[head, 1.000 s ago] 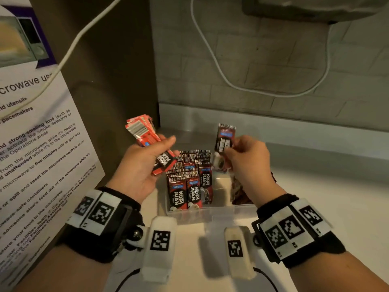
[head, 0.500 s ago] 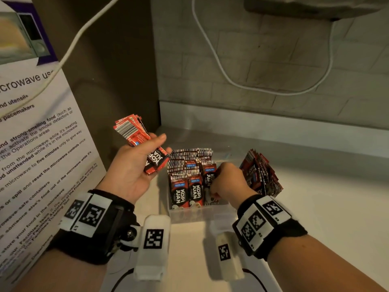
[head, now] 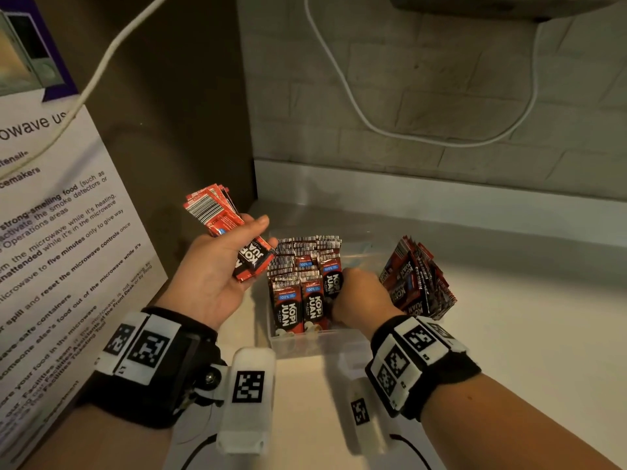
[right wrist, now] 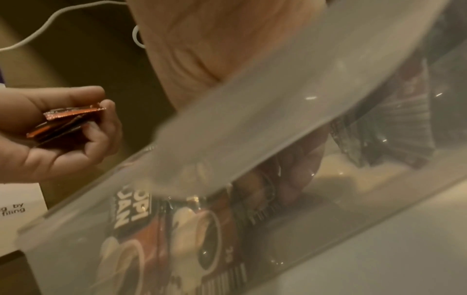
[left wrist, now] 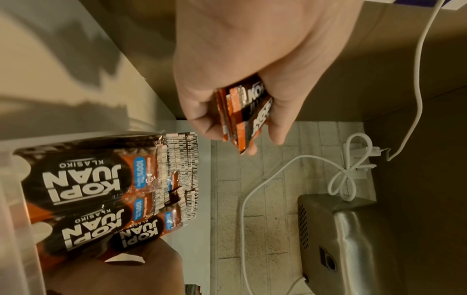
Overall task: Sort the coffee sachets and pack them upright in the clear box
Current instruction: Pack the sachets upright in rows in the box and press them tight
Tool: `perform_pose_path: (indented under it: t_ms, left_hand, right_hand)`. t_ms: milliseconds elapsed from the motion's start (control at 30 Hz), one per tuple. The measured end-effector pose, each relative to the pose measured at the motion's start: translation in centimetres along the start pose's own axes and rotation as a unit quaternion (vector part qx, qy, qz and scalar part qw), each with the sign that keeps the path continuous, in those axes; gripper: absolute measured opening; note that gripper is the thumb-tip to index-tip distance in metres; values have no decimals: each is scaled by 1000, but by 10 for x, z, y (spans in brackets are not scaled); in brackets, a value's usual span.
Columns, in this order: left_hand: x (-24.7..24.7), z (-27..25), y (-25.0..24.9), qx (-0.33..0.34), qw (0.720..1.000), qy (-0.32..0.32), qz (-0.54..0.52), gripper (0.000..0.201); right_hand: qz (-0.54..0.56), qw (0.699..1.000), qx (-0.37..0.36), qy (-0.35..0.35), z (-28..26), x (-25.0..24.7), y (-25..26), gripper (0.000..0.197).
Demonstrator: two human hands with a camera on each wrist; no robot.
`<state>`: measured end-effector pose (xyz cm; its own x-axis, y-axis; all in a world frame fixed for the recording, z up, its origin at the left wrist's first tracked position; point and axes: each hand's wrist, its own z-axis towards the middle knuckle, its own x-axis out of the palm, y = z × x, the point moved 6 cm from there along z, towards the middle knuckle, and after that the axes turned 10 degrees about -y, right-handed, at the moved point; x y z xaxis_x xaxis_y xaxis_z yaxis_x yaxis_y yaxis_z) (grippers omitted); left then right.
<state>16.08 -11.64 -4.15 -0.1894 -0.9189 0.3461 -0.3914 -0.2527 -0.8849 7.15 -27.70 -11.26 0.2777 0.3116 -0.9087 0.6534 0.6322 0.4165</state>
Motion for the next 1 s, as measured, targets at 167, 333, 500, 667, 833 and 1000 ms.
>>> perform_pose_path:
  t_ms: [167,333,500,667,833,1000]
  left_hand:
    - [-1,0,-1,3,1000,-3,3,15]
    - [-1,-2,0,1,1000,-3,5,15]
    - [-2,-3,-1,3,1000,-6,6,15]
    - [-3,-4,-4,7,1000,-6,5,14]
    - [-1,-1,-2,8,1000,-3,16,11]
    - [2,1,2,-16,1000,-13,-3,37]
  right_hand:
    - [7,1000,2,-8,1,-1,3,18]
    - [7,1000,2,-1,0,-2,4,13]
    - [17,1000,10,-1,-3,-4,4,11]
    - [19,1000,14,0,-6,-8,3,8]
    - [10,1000,20,-16,-6,-14,1,22]
    - [16,999,24,-23,-7,-18,1,26]
